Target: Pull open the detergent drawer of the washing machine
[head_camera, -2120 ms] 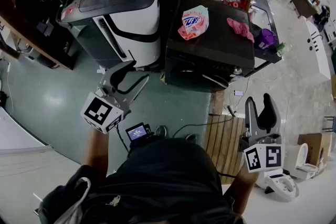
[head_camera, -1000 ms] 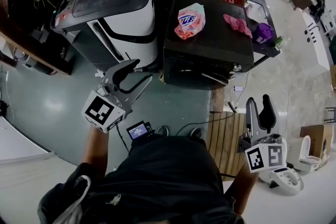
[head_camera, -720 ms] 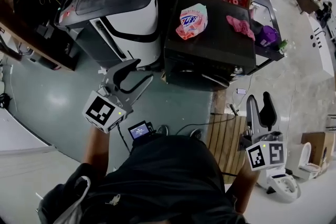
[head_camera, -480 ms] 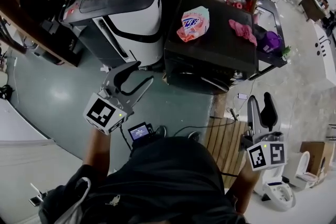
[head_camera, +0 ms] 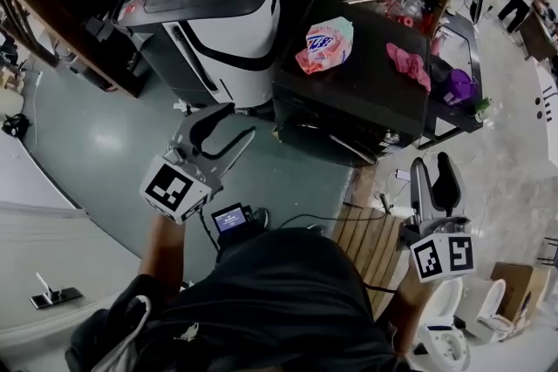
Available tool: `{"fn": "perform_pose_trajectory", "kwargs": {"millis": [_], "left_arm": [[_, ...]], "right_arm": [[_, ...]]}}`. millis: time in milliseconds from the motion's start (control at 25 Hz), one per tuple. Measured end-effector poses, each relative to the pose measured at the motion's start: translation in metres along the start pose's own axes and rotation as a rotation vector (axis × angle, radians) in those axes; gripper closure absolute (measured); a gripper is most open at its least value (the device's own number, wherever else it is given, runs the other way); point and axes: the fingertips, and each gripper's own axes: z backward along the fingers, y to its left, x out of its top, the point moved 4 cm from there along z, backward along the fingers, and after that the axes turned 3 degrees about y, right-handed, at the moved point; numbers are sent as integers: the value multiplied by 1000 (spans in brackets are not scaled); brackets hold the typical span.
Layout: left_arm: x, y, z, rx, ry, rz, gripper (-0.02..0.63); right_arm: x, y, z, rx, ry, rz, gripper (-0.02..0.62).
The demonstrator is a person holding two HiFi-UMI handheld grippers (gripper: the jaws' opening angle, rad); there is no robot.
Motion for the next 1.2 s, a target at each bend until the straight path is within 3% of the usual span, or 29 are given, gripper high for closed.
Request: {"fn": "perform_pose_trajectory", "kwargs": {"millis": [400,920,1200], "left_arm": [[14,-37,-23,61,19,5,380],[37,-86,-59,42,30,-40,380],[40,-75,-70,16,36,-44,380]], "right_arm": [[2,-48,3,63,-6,-3,380],[-17,-102,34,52,-18,-56,380],[-19,-105,35,20,-3,-71,380]]}}
